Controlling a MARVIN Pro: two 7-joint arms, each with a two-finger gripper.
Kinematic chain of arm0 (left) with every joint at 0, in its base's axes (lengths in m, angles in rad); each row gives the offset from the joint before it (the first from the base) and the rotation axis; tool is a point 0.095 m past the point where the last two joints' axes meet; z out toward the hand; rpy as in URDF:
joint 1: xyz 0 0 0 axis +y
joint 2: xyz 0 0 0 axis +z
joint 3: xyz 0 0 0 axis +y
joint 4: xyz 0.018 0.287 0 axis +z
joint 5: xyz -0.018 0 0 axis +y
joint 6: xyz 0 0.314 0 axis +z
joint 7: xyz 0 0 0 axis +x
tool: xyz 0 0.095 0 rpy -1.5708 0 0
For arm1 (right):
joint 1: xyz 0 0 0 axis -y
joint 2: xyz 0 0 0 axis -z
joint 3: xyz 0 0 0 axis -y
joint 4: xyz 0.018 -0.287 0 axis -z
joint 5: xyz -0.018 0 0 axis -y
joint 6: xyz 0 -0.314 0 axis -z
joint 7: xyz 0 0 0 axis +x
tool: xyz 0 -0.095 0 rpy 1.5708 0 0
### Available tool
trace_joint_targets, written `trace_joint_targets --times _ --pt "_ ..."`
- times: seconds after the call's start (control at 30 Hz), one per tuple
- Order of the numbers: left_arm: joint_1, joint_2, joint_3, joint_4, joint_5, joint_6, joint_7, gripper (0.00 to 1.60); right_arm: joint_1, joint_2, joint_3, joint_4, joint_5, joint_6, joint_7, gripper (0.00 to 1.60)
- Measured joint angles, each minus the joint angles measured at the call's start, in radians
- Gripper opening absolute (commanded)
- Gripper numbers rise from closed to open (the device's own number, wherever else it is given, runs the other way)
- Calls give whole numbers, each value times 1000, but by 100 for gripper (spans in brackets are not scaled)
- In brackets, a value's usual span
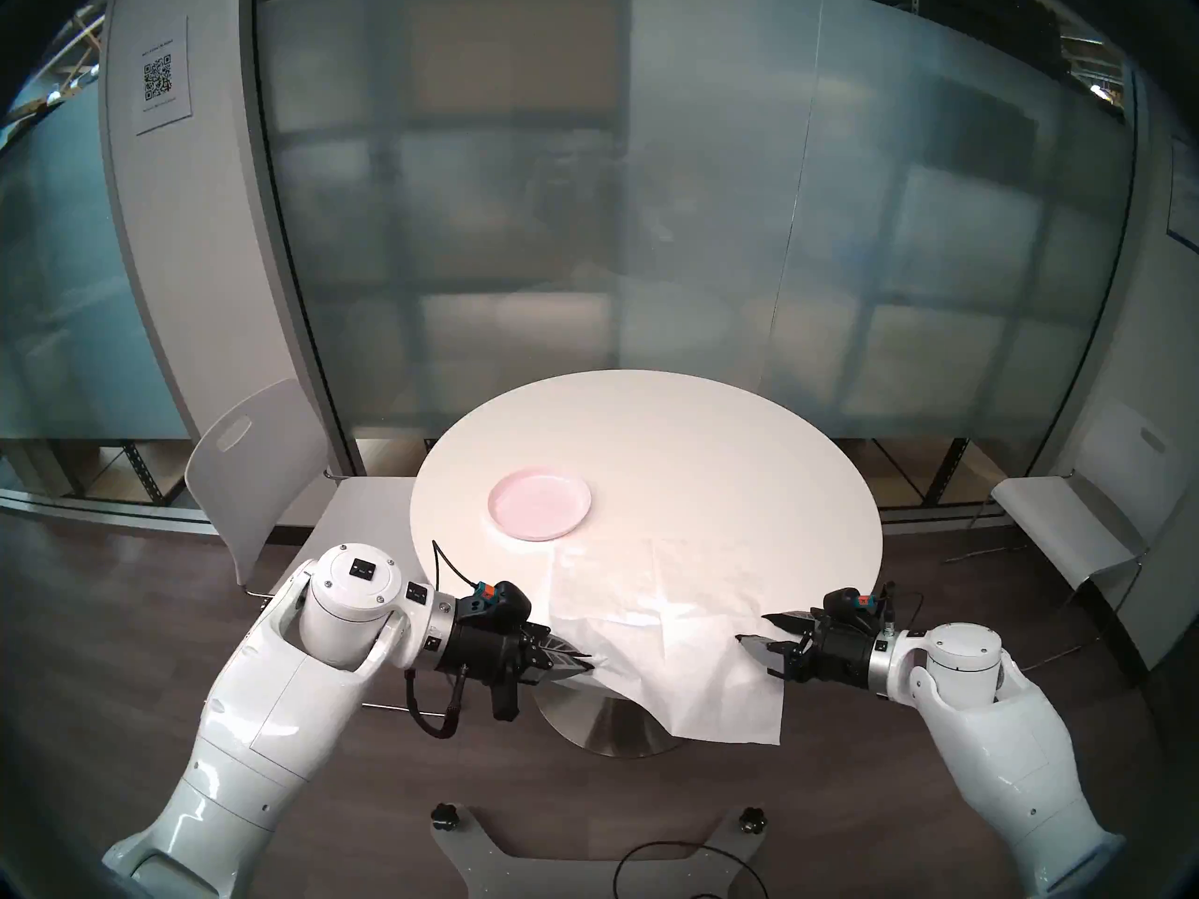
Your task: Fold the napkin in half twice and place it beside the plate
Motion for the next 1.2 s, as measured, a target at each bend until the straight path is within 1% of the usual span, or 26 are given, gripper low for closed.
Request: trace_joint_targets --times 0.2,0.37,0.57,0.73,0.9,1.2 --pt "0 8 0 -25 13 -26 1 0 8 2 -10 0 -4 3 6 160" --pt "-1 18 16 -49 42 -53 6 0 11 4 -11 0 -5 7 6 160" --pt "-16 30 61 -77 77 -73 -15 0 12 4 -8 1 -5 9 6 160" --pt "-44 36 103 -99 110 -87 -36 0 12 3 -6 5 -5 9 6 160" --pt "-77 31 124 -119 129 -88 -50 0 13 -2 -6 12 -5 1 4 160" --pt "-140 3 116 -117 131 -60 -52 0 22 -11 -14 28 -5 -19 -7 160"
